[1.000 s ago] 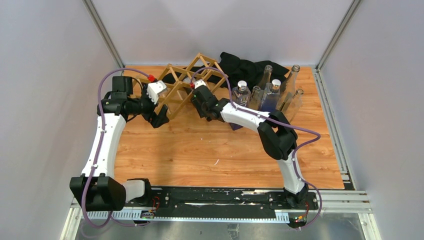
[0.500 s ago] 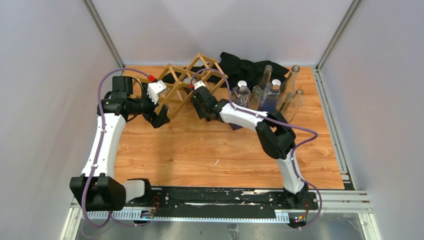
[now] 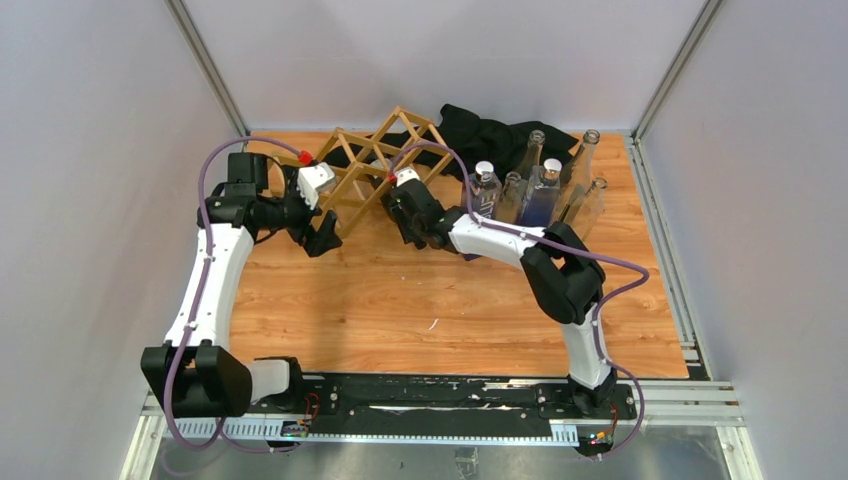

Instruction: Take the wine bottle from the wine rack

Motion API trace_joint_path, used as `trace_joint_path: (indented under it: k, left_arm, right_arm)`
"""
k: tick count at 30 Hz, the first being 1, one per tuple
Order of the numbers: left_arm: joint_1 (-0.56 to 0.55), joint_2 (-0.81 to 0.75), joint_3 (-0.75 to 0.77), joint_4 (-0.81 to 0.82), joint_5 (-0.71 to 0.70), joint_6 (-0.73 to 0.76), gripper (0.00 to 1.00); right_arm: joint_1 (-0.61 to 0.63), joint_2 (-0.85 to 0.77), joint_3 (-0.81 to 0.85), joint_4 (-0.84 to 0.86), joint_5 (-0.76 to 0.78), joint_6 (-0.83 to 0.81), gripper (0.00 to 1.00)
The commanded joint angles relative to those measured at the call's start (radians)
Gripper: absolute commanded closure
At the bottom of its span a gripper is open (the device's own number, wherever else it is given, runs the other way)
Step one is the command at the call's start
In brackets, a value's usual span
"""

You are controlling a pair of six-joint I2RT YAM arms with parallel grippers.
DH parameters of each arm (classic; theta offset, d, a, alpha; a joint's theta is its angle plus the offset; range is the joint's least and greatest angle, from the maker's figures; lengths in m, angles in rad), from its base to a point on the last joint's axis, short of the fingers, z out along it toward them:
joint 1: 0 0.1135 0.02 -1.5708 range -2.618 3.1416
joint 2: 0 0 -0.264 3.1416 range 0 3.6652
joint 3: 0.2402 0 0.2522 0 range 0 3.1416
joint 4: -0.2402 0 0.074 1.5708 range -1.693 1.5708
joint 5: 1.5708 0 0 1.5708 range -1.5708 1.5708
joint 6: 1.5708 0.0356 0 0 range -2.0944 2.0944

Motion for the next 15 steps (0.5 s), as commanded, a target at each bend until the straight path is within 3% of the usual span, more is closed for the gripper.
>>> trace_joint_path:
  k: [1,8,15]
  left_arm:
    - [0.007,0.037,-0.010,0.005,0.009,0.034,0.04]
    - [0.007,0.069,-0.009,0.026,-0.020,0.034,0.07]
    - [0.005,0.055,-0.005,0.026,-0.023,0.049,0.03]
  right_arm:
    - [0.004,-0.083,-0.064,0.025,-0.079,0.046,1.00]
    - [0.008,-0.220,-0.215,0.051,-0.147,0.144,1.00]
    - [0.029,-0.365,-0.364,0.064,-0.179,0.205,1.00]
